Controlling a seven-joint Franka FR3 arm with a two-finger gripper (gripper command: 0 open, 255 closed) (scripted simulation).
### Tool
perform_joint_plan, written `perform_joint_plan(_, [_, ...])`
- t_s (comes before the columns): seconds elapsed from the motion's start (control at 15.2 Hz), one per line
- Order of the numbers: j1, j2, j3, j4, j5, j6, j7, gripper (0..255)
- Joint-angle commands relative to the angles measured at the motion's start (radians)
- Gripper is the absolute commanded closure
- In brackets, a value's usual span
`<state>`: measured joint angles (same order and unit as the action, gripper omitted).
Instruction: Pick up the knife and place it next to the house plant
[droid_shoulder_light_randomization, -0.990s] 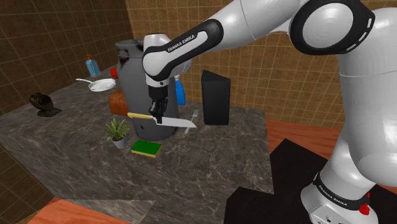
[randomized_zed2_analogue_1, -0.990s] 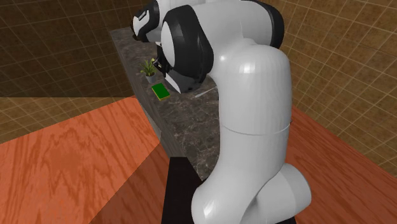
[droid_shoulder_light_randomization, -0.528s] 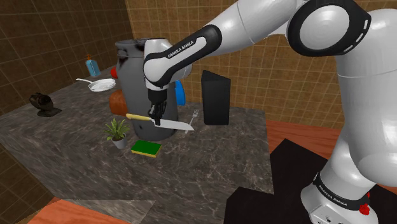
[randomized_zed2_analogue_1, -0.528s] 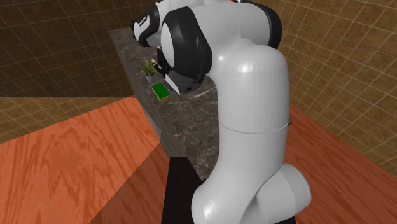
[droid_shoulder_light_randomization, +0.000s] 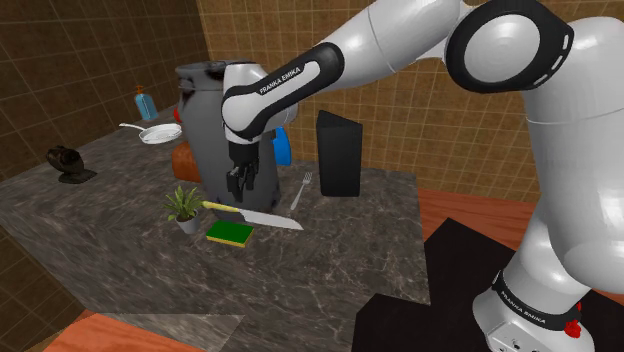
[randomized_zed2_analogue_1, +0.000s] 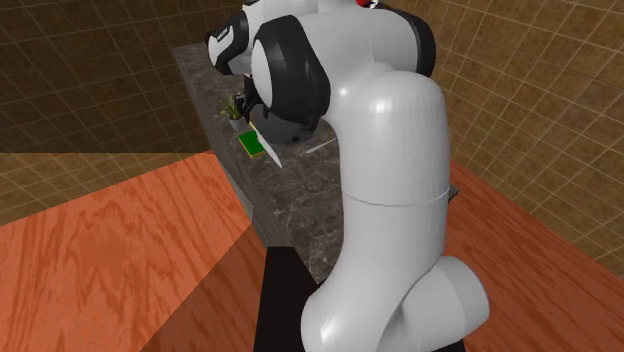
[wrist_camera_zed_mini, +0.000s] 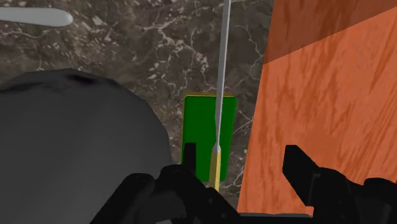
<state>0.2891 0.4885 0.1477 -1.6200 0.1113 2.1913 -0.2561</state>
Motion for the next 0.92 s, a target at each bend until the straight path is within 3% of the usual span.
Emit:
perform_joint_plan(0.0, [-0.017,0.052,0.006,0.137,0.014,-0.139,-0.024,0])
perform_joint_plan(0.13, [-0.029,0.152,0.016,0.367,0.026,-0.335,-0.042,0])
perform_joint_plan(0.2, [-0.031,0.186,0.019,0.439,0.027,-0.390,-0.044,0])
perform_joint_plan(0.86, [-0.024,0.198,0.024,0.358,0.026,-0.296,-0.047,0])
